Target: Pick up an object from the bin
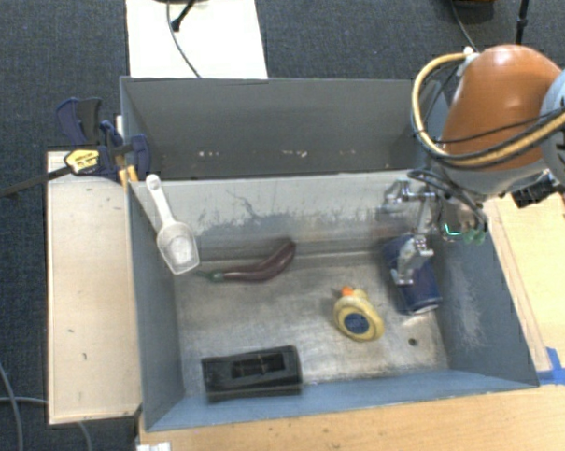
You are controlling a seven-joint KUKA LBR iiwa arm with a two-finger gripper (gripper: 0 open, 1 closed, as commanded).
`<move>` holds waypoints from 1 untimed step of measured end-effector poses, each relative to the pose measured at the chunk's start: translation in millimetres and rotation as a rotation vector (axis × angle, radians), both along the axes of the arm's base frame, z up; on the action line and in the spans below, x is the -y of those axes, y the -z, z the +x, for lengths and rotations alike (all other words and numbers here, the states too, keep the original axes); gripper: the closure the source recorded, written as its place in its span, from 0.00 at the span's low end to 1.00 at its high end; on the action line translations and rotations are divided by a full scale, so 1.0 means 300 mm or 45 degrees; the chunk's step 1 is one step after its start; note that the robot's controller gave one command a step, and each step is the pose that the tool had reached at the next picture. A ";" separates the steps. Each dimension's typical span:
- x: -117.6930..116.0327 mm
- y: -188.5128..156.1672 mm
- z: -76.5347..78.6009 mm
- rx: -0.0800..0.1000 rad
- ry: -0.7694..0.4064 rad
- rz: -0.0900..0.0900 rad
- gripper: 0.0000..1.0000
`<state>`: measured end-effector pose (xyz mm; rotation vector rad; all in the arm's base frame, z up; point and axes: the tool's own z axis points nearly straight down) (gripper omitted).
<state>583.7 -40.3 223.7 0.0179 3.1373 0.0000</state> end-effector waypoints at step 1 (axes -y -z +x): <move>-0.015 0.095 -0.038 0.008 -0.095 -0.002 0.00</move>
Offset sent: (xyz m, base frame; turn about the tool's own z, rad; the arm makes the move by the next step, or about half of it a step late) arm -0.0735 0.0433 -0.1537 -0.1336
